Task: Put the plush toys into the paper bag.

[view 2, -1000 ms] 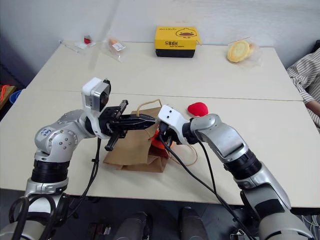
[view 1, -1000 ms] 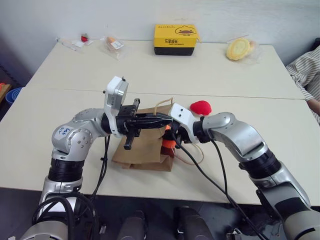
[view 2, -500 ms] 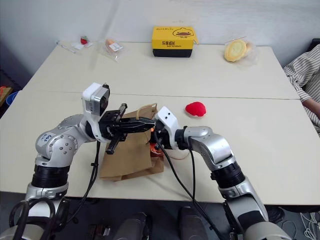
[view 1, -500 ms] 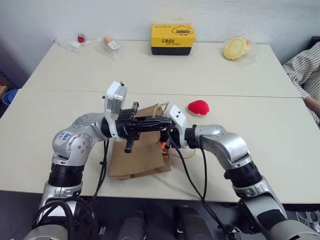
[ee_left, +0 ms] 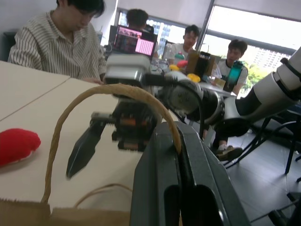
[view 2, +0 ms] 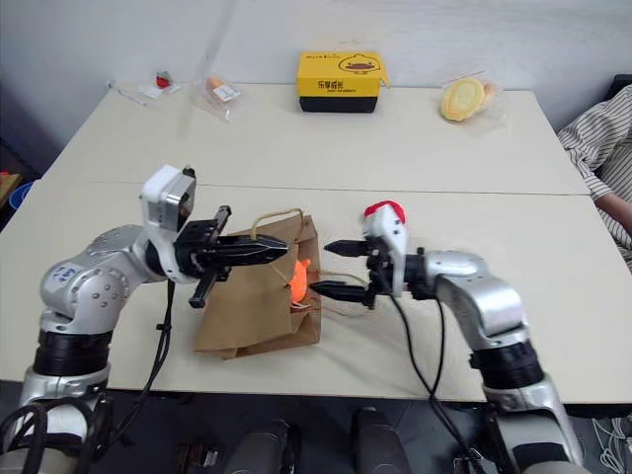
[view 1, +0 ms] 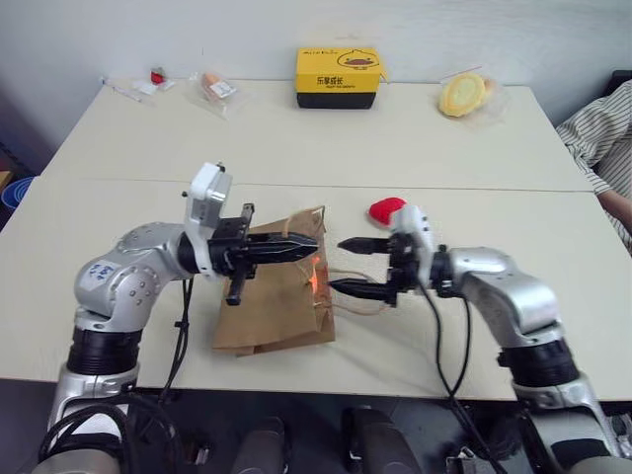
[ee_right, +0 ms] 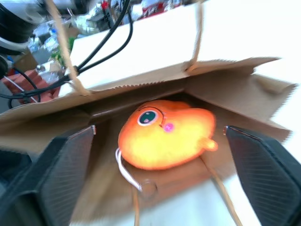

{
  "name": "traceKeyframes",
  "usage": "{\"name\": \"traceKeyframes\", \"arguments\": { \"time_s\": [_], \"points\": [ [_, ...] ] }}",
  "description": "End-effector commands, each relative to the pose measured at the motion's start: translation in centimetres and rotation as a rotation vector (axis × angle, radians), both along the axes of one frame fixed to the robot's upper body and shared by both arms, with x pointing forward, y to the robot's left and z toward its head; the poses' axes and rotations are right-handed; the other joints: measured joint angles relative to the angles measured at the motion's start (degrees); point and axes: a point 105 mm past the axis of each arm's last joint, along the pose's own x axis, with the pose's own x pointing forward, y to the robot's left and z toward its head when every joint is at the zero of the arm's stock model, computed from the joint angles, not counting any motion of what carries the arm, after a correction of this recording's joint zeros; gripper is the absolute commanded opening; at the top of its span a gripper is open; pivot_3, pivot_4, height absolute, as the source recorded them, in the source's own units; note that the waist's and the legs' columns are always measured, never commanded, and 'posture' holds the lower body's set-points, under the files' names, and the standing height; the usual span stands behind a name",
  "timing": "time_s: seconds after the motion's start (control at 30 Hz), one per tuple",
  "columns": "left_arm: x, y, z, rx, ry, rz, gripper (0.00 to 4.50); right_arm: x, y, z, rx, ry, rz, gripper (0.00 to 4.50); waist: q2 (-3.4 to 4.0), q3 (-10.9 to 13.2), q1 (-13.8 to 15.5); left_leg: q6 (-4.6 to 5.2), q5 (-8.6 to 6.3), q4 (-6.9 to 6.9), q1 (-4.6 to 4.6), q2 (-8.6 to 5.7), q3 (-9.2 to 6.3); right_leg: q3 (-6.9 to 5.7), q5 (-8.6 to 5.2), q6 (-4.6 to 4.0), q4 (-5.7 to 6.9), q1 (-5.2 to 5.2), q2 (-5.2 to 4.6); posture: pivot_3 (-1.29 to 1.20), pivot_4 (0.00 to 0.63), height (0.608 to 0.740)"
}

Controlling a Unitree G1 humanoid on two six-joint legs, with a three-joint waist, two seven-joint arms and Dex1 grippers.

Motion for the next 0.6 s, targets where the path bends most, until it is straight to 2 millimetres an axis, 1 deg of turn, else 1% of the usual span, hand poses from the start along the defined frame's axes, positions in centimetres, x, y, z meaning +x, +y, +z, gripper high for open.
{"name": "traceKeyframes", "arguments": {
  "time_s": [0.03,0.1,0.13,0.17,0.23,0.3,0.37,0.43,0.47,0.53,0.6],
  "points": [
    [-0.5,0.9,0.4,0.034,-0.06,0.003,0.0,-1.4,-2.5,1.9,0.031,-0.08,-0.046,4.47,0.0,0.0,0.04,0.0,0.0,-0.02,0.01,0.0,0.0,0.0,0.0,0.0,-0.02,0.01,0.0,0.0,0.15,0.74],
    [-0.5,1.4,0.3,0.056,-0.076,0.012,0.0,-1.6,-4.3,2.4,0.034,-0.138,-0.135,4.47,0.0,0.0,0.11,0.0,0.0,-0.06,0.01,0.0,0.0,0.0,0.0,0.0,-0.05,0.02,0.0,0.0,0.15,0.74],
    [-0.5,1.6,0.2,0.065,-0.082,0.016,0.0,-1.7,-5.1,2.4,0.023,-0.164,-0.176,4.47,0.0,0.0,0.17,0.0,0.0,-0.06,0.0,0.0,0.01,0.02,0.0,0.0,-0.05,0.01,0.0,0.0,0.15,0.74],
    [-0.5,1.9,0.2,0.076,-0.089,0.024,0.0,-1.7,-6.3,2.2,0.004,-0.213,-0.235,4.47,0.0,0.0,0.2,0.0,0.0,-0.06,0.01,0.0,0.01,0.01,0.0,0.0,-0.06,0.03,0.0,0.0,0.15,0.74],
    [-0.4,3.0,0.0,0.113,-0.097,0.05,0.0,-2.6,-10.0,0.3,-0.097,-0.282,-0.365,4.47,-0.01,0.0,0.64,0.0,0.0,-0.07,0.02,-0.01,0.02,0.01,0.0,0.0,-0.1,0.04,0.0,0.0,0.15,0.74],
    [-0.4,3.8,-0.1,0.139,-0.1,0.071,0.0,-3.6,-12.6,-1.1,-0.151,-0.297,-0.461,4.47,0.0,0.0,1.33,0.0,0.0,-0.2,0.07,0.0,0.04,0.01,0.0,0.0,-0.11,0.07,0.03,0.0,0.15,0.74],
    [-0.2,4.5,-0.1,0.162,-0.105,0.092,0.0,-4.3,-15.1,-2.4,-0.174,-0.309,-0.573,4.47,0.0,0.0,1.4,0.02,0.0,-0.2,0.08,-0.01,0.13,0.08,0.0,0.0,-0.07,0.07,0.02,0.0,0.15,0.74],
    [0.0,5.1,-0.2,0.185,-0.111,0.114,0.0,-5.2,-17.3,-4.0,-0.221,-0.306,-0.659,4.47,-0.01,0.01,1.38,0.06,0.01,-0.13,0.17,-0.02,0.18,0.14,0.01,0.01,-0.13,0.16,0.01,0.0,0.15,0.74],
    [0.1,5.3,-0.2,0.193,-0.115,0.122,0.0,-5.6,-18.0,-4.6,-0.239,-0.317,-0.693,4.47,-0.01,0.01,1.35,0.08,0.0,-0.13,0.29,-0.03,0.23,0.18,0.01,0.01,-0.19,0.25,0.0,0.0,0.15,0.74],
    [0.2,5.6,-0.1,0.202,-0.119,0.137,0.0,-6.0,-18.6,-5.3,-0.228,-0.306,-0.746,4.47,-0.01,0.01,1.22,0.08,0.0,-0.14,0.36,-0.02,0.23,0.21,0.0,0.01,-0.13,0.26,0.01,0.0,0.15,0.74],
    [0.3,5.9,0.0,0.205,-0.121,0.148,0.0,-6.0,-18.2,-5.4,-0.211,-0.306,-0.756,4.47,0.04,0.02,0.94,0.06,0.01,-0.19,0.43,0.01,0.25,0.25,0.0,0.0,-0.07,0.25,0.03,0.0,0.15,0.74]
  ]
}}
